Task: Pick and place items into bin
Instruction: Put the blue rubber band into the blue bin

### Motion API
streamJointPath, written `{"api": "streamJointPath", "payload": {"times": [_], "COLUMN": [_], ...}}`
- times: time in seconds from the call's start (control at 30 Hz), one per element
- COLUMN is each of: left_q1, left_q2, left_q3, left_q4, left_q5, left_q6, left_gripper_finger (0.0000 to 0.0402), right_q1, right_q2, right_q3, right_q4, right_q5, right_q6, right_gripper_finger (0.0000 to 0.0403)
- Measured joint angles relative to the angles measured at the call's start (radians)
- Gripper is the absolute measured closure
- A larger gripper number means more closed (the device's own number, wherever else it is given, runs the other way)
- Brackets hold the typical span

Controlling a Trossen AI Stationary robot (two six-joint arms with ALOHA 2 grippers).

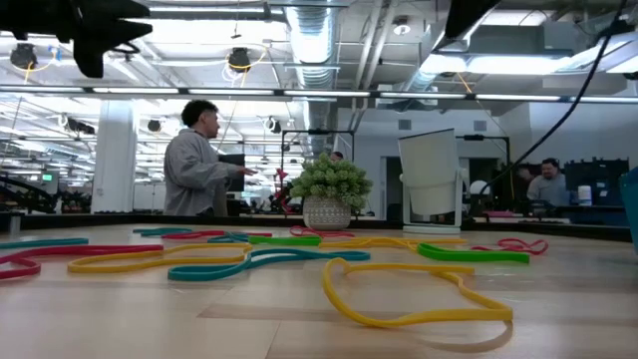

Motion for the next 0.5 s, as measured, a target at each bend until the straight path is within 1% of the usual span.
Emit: {"api": "streamJointPath", "payload": {"times": [0.1,0.17,0.27,0.4,0.5], "left_q1": [0.000,0.001,0.001,0.001,0.001], "left_q2": [0.000,0.001,0.016,0.086,0.162], "left_q3": [0.000,0.007,0.057,0.150,0.223], "left_q4": [-0.003,-0.012,-0.053,-0.142,-0.241], "left_q5": [-0.044,-0.044,-0.046,-0.063,-0.115], "left_q6": [-0.004,0.005,0.011,0.011,0.012], "left_gripper_finger": [0.0285,0.0285,0.0285,0.0285,0.0285], "right_q1": [0.004,0.002,-0.021,-0.061,-0.091], "right_q2": [-0.065,-0.100,-0.152,-0.194,-0.206], "right_q3": [-0.104,-0.196,-0.341,-0.485,-0.545], "right_q4": [0.113,0.238,0.450,0.675,0.771], "right_q5": [-0.006,-0.035,-0.097,-0.163,-0.185], "right_q6": [-0.039,-0.087,-0.148,-0.229,-0.260], "right_gripper_finger": [0.0351,0.0351,0.0351,0.0351,0.0351]}}
